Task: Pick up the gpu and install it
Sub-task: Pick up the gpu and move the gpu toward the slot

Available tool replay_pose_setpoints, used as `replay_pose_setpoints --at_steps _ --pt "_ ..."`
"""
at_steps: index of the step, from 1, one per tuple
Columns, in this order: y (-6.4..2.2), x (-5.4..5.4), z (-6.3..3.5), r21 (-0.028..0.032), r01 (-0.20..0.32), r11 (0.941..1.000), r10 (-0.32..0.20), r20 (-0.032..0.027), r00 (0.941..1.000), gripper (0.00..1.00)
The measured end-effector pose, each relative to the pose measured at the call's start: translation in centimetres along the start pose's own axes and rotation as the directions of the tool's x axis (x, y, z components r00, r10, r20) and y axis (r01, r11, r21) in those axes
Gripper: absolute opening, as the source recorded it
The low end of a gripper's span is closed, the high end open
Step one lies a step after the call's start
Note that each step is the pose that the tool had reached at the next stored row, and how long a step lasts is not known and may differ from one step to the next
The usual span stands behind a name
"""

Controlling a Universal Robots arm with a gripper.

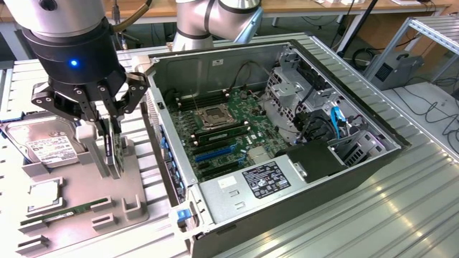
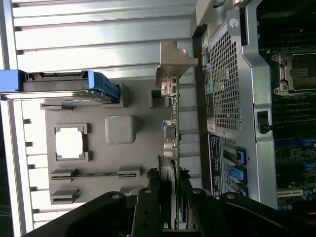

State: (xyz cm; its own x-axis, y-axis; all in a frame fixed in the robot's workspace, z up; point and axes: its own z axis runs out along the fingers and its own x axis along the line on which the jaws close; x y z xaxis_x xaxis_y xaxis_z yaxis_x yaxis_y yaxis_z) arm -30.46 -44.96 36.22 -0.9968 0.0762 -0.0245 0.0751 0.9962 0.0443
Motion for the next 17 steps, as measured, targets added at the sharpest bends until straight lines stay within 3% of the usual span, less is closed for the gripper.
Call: replay_pose_setpoints --at_steps 17 --pt "0.02 -0.01 -0.52 -0.0001 0.000 1.0000 0.000 0.0000 1.0000 0.26"
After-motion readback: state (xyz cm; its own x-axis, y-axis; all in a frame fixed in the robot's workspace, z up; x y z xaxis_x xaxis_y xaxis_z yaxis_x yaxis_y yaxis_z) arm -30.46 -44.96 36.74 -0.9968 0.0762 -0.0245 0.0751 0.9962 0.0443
